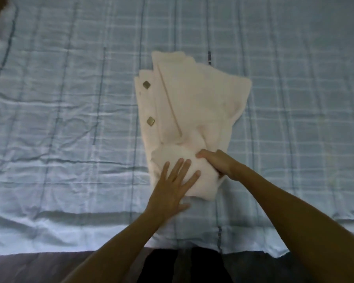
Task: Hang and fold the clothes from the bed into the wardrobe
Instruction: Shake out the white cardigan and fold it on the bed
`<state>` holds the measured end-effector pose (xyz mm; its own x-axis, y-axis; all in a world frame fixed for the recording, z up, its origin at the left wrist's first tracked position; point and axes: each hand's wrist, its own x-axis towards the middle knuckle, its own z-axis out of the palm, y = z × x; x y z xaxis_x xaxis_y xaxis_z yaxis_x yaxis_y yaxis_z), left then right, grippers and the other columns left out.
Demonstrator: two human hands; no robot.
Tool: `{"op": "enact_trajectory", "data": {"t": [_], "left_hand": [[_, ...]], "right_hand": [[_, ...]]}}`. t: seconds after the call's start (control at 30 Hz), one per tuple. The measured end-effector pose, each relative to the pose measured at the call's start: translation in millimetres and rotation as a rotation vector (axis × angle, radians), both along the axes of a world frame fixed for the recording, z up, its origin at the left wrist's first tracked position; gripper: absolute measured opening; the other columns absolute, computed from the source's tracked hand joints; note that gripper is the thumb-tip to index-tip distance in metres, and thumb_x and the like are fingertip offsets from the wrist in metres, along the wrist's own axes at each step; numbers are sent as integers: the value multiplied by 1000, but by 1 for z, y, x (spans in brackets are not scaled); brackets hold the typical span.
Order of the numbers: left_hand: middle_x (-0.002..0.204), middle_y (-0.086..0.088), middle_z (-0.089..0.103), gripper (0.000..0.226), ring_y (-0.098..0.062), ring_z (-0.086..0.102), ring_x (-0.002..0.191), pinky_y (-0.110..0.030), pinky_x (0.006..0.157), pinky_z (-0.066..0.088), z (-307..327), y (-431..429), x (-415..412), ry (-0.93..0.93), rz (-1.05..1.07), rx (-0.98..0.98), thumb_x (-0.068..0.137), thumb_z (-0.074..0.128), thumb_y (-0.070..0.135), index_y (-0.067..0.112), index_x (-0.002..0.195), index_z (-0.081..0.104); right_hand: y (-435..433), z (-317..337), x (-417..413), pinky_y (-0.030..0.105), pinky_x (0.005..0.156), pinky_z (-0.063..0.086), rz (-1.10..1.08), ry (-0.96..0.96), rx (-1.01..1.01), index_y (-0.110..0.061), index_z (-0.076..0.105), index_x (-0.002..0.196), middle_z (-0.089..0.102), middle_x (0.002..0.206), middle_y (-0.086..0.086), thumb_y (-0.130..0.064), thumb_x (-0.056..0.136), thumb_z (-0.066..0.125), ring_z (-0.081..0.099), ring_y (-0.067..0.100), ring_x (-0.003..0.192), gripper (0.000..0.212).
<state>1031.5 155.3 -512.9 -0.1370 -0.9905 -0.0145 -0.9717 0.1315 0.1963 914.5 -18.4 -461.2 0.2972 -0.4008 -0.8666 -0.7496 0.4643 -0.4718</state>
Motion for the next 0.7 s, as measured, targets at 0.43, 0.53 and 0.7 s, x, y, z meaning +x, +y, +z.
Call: {"op": "enact_trajectory", "data": {"t": [0.43, 0.53, 0.7], "left_hand": [[149, -23, 31, 108, -48, 36, 131, -59, 104, 29, 0, -35, 20, 88, 96, 178, 65, 73, 59, 11, 147, 21], [148, -26, 31, 90, -42, 31, 136, -53, 112, 22, -1, -13, 13, 97, 212, 141, 79, 59, 57, 6, 146, 26], [144, -25, 37, 97, -42, 40, 130, -60, 101, 36, -13, -12, 4, 42, 191, 92, 67, 76, 50, 12, 144, 30]], "right_hand": [[82, -17, -30, 51, 109, 30, 950, -64, -1381, -2, 34, 141, 33, 148, 19, -35, 80, 60, 25, 31, 140, 73], [81, -23, -30, 48, 91, 48, 981, 90, -1403, 2, 39, 136, 45, 140, 22, -12, 84, 47, 41, 34, 132, 54], [70, -24, -27, 37, 66, 58, 979, -51, -1304, 3, 59, 119, 62, 121, 20, -22, 45, 83, 62, 30, 110, 82]]}}
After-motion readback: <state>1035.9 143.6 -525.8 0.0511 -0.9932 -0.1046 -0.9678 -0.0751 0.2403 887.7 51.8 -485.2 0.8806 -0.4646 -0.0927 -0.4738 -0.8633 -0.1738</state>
